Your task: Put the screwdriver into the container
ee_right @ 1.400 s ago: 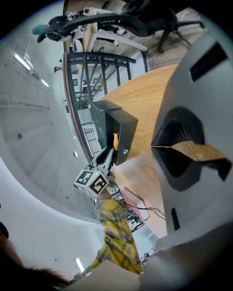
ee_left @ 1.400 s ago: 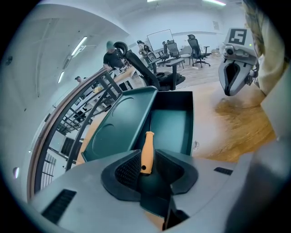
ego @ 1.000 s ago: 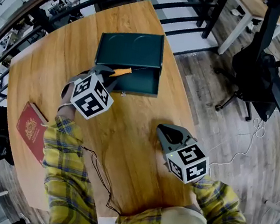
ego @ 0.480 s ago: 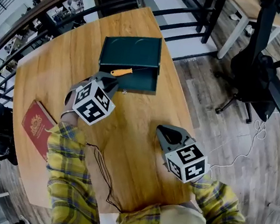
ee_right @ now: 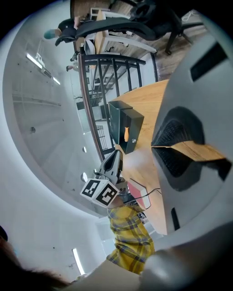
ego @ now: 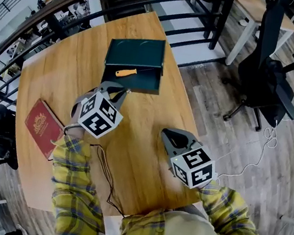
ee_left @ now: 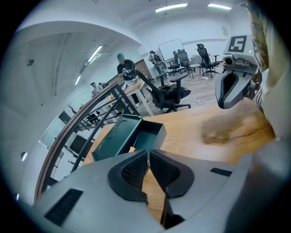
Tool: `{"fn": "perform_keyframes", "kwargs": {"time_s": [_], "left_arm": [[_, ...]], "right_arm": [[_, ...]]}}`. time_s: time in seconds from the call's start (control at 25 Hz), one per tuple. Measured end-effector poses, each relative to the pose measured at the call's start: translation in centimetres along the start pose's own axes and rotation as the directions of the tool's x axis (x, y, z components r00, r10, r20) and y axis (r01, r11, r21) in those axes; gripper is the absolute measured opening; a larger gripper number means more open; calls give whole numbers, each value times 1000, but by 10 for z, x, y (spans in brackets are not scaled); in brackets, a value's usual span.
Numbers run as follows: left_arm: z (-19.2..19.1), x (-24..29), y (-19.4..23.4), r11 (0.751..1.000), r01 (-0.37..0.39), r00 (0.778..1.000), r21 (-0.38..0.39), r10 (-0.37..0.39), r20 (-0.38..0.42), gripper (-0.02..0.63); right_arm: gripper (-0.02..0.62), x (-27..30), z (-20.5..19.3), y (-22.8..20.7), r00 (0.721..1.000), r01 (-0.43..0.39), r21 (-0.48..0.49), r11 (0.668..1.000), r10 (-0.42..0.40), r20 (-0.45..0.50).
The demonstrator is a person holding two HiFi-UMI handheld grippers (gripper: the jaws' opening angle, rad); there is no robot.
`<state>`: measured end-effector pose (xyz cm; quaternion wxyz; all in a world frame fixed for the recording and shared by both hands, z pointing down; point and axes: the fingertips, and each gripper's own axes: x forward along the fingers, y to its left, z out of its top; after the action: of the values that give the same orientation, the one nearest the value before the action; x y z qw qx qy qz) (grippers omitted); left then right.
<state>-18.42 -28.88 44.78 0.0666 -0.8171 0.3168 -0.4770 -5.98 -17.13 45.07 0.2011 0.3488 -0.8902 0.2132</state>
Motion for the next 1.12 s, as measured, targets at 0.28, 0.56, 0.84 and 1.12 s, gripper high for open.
{"fn": "perform_keyframes", "kwargs": {"time_s": [0.28, 0.56, 0.84, 1.12], "left_arm": [[12, -9, -40, 999, -26, 1000, -38, 26, 16, 21], [23, -23, -66, 994, -58, 997, -90, 62, 42, 20], [42, -47, -89, 980, -116, 985, -160, 134, 105, 18], [50, -67, -110, 956, -130, 971, -262, 176, 159, 18]], "right_arm": [[66, -18, -5, 5, 1000, -15, -12, 1000, 15, 11], [66, -37, -16, 6, 1000, -14, -10, 1000, 15, 15], [66, -54, -19, 6, 1000, -13, -10, 1000, 13, 29], [66, -63, -19, 11, 999, -20, -16, 1000, 20, 41]]}}
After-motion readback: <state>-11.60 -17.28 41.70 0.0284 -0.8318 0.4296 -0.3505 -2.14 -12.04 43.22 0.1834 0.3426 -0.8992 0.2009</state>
